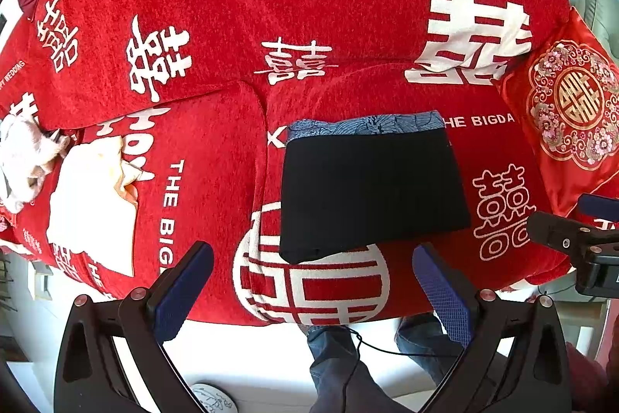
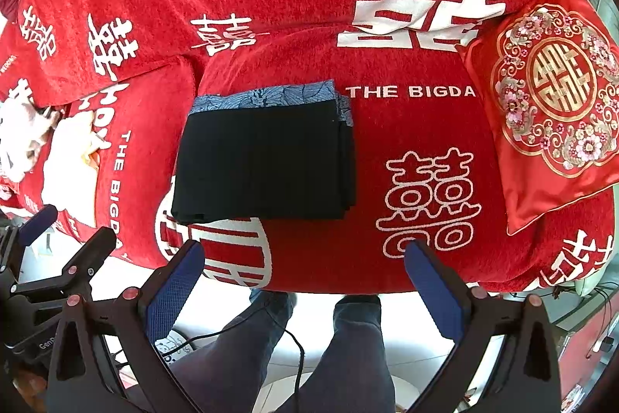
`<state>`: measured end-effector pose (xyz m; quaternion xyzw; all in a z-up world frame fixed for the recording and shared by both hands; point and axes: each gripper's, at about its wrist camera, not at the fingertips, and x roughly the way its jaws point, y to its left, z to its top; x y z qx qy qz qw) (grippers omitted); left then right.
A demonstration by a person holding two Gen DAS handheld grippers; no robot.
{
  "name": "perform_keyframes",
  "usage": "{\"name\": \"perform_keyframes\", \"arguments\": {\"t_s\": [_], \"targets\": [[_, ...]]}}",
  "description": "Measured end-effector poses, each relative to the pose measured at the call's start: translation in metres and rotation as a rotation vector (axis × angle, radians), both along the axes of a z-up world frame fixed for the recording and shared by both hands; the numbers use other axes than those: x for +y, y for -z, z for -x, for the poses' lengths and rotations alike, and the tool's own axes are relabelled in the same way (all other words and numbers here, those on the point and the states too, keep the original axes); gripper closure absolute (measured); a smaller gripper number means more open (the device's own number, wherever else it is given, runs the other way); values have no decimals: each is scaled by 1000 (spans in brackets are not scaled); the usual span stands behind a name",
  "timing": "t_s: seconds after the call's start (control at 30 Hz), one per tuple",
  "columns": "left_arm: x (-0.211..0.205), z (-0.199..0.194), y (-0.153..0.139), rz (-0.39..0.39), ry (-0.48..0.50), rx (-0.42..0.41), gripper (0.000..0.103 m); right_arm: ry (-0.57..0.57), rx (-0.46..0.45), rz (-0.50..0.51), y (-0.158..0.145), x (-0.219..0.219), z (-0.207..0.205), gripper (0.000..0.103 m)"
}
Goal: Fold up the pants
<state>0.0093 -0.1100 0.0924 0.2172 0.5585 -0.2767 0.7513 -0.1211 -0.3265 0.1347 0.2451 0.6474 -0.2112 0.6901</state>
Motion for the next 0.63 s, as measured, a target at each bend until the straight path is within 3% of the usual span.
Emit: {"name": "perform_keyframes", "arguments": {"t_s": [0.63], "targets": [[5, 1, -1, 17, -3, -3, 0, -3, 0, -5, 1, 4, 0, 0]]}}
